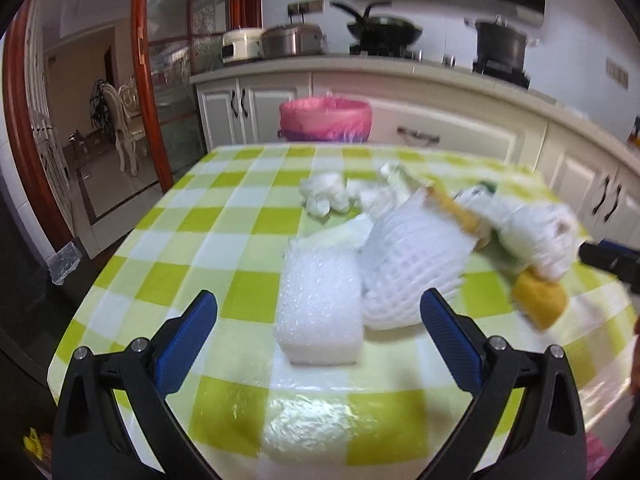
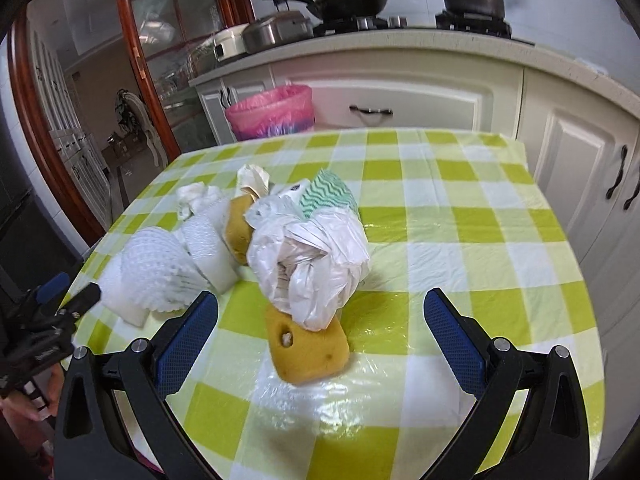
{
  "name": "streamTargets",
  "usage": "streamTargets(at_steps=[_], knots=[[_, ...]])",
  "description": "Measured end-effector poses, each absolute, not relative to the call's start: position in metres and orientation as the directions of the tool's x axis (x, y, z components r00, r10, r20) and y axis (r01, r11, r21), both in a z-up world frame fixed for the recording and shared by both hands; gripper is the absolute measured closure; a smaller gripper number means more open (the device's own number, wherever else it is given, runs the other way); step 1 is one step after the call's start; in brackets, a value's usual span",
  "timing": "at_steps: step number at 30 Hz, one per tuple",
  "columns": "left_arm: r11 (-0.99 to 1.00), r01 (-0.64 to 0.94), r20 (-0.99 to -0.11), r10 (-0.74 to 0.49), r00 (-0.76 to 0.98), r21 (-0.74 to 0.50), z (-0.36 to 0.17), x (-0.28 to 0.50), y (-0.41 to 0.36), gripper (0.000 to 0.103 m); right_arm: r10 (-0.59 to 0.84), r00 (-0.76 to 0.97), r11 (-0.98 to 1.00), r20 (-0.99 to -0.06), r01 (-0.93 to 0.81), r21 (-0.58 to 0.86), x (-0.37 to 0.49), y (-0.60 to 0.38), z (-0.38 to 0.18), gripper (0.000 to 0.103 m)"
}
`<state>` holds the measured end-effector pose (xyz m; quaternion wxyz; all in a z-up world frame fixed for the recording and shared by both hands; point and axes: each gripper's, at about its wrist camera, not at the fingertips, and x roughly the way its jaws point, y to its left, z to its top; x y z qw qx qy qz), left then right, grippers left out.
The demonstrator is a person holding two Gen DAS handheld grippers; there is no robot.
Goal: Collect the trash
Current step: 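Grasp the white foam block with the left tool while the right tool grasps the white plastic bag, then carry the foam block and plastic bag with both tools to the pink bin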
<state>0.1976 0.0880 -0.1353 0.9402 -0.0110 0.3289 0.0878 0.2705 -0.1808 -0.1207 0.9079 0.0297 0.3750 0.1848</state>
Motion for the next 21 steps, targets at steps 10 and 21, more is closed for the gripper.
streamTargets(at_steps=[10,21], knots=[[0.988,-0.157,-0.718,0.111,0.687,0.002,-0.170,0.222,0.103,0.028,0.401,0.611,0.914,-0.683,-0.316,0.254,0.303,-0.178,-0.135,0.006],[0.992,-0.124,-0.699,0.111,0.706,0.031,-0.174,0.233,0.092,0.054,0.417,0.604,0.907,-0.679,-0.330,0.262,0.324,-0.166,-0.144,0.047]])
